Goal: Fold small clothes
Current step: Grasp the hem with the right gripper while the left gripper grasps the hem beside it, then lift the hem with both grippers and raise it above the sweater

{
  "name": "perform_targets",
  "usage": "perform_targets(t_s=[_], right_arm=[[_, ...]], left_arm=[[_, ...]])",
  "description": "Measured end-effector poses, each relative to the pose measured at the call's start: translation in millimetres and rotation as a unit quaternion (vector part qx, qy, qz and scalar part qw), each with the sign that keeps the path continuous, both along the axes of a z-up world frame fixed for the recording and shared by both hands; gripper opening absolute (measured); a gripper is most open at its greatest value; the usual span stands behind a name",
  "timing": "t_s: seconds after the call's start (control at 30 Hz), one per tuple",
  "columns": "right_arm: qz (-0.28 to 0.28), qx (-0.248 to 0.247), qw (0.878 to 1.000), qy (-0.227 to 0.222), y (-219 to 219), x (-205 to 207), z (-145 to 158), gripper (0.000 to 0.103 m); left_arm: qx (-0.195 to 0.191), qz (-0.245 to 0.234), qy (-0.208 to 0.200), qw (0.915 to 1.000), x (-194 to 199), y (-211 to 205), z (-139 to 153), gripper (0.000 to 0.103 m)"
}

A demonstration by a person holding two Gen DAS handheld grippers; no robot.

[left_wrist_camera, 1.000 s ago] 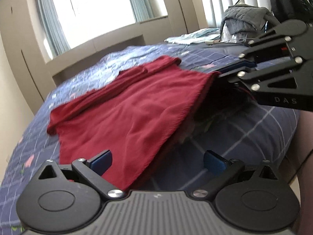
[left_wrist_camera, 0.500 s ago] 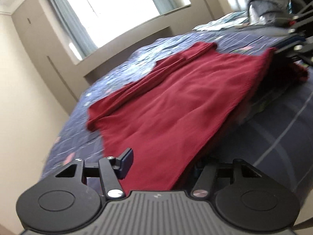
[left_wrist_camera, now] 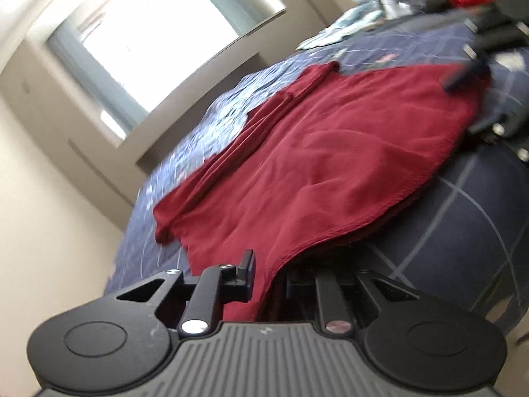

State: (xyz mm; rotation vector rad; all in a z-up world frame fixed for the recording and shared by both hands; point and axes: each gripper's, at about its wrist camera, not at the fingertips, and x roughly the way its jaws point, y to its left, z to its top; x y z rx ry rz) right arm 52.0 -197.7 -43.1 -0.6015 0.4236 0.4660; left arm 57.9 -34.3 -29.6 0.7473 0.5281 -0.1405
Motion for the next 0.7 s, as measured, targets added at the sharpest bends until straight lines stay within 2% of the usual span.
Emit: perform_targets(t_s=[0.13,0.23,0.3,0.4,0.43,0.5,0.7], right_arm=[[-0.019,-0.014,1.0,-0.02,-5,6,-4,0.064],[-0.037,-0.035,0.998,-0.039,-11,10,-7,0.06],[-0.047,-0.036,0.998,-0.037,-18,12,-7,0.05],[-0.052,-0.019,0.998,-0.026,-29,14,-4,0.021],[-0.052,-0.02,0.998,-0.028,-30,13,-4,0.017],[-0.048,-0.015,0.998,-0.026,-34,13,-1,0.008],[-0.04,0.026,0.999,-0.013,-48,14,19,0.005]], left_arm=[[0.031,-0.005,0.0,0.9995,-4,-2,-8,0.016],[0.031,0.009,0.006,0.9995,-2,3,-9,0.016],[0.03,0.015,0.008,0.9994,-2,8,-9,0.016],[0.033,0.014,0.008,0.9993,-2,10,-9,0.016],[0.034,0.013,0.009,0.9993,-1,10,-9,0.015],[0.029,0.008,0.017,0.9994,-1,10,-8,0.005],[-0.001,-0.016,0.032,0.9994,-4,12,3,0.004]])
